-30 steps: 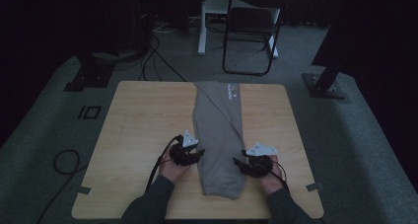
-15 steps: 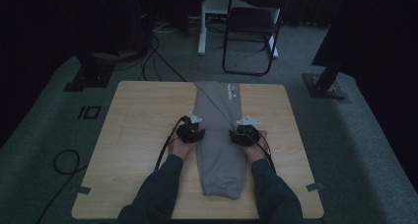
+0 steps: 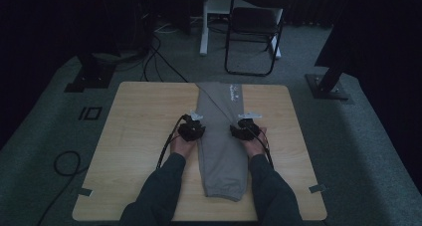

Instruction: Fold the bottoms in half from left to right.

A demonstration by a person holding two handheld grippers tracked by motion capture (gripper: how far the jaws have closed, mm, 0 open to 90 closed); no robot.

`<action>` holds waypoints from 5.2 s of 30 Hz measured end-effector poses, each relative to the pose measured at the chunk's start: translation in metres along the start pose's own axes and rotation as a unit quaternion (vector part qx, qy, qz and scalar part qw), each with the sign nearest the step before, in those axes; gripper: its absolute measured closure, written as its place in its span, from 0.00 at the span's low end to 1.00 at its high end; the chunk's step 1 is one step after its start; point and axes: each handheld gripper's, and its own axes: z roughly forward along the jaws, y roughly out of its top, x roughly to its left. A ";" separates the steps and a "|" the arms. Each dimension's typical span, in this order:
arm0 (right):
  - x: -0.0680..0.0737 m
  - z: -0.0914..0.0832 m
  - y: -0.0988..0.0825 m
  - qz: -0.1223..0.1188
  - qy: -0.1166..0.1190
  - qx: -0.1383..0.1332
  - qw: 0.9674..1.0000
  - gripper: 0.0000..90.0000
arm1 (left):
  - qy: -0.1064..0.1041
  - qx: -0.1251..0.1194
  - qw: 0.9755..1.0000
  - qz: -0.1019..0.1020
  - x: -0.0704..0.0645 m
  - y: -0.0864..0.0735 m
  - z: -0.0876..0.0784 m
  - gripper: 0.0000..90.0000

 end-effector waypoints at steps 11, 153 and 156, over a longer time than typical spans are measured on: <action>0.008 -0.006 -0.005 0.002 -0.001 0.000 1.000 0.59 | -0.009 0.000 1.000 0.009 -0.005 -0.011 -0.011 0.96; 0.085 -0.033 -0.011 -0.126 0.101 0.062 0.985 0.75 | -0.016 0.004 1.000 -0.004 -0.013 -0.072 -0.076 1.00; 0.093 -0.028 -0.007 -0.138 0.098 0.057 0.984 0.63 | -0.018 0.003 1.000 -0.005 -0.012 -0.072 -0.075 1.00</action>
